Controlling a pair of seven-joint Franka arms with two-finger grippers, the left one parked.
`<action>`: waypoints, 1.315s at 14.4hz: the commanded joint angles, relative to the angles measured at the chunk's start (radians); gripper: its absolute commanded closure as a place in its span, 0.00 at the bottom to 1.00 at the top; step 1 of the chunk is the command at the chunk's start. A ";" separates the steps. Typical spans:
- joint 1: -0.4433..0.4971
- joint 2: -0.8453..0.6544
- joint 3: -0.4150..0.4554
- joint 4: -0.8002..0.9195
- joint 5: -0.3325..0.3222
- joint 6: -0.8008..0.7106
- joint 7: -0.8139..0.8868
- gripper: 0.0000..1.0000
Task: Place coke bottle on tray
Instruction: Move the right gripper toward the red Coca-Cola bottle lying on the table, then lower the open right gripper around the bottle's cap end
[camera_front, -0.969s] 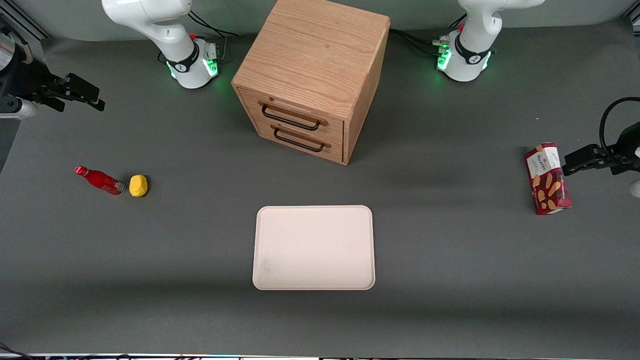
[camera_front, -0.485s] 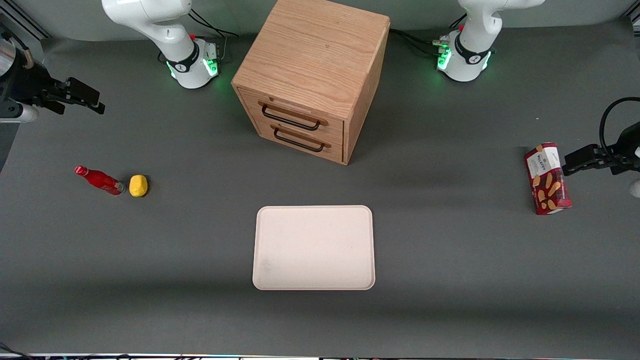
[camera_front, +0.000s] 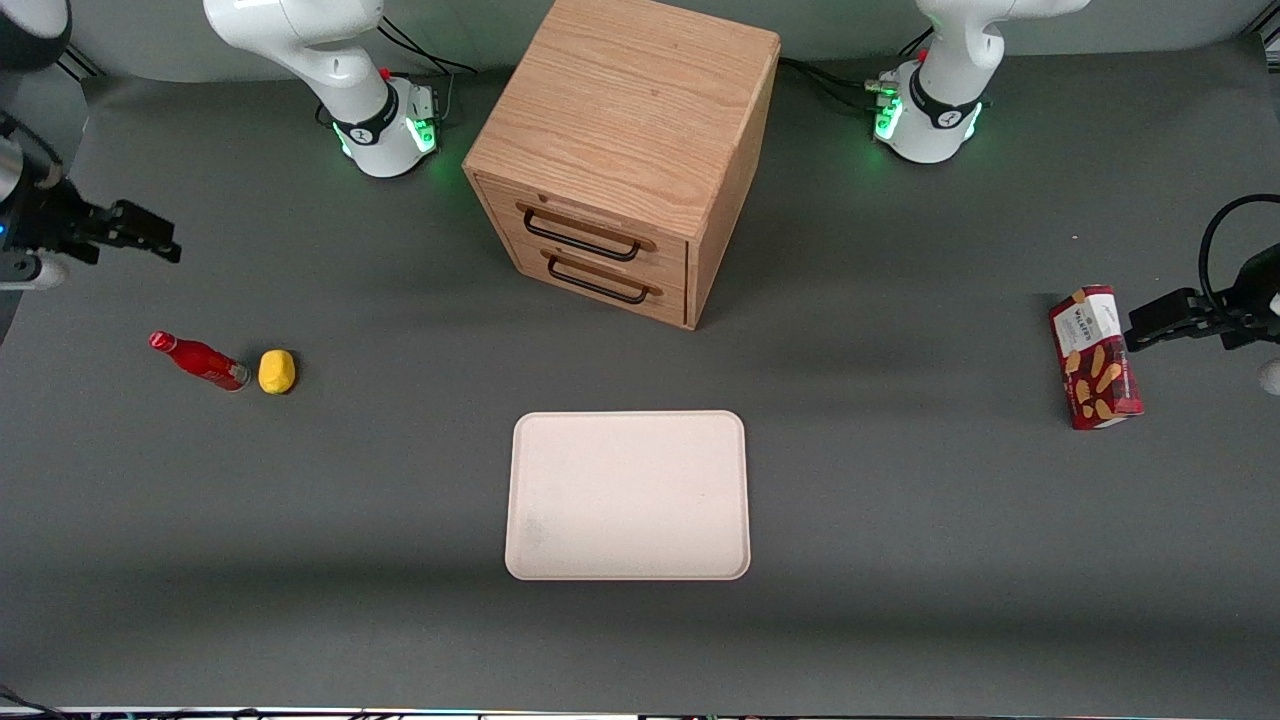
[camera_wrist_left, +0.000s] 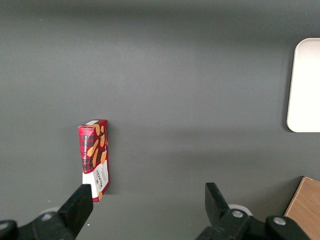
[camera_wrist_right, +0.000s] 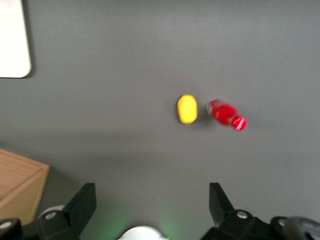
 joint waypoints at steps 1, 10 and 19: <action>-0.003 -0.044 -0.104 -0.150 -0.015 0.135 -0.188 0.00; -0.005 0.028 -0.300 -0.445 -0.040 0.620 -0.448 0.00; -0.011 0.223 -0.320 -0.476 0.161 0.826 -0.644 0.00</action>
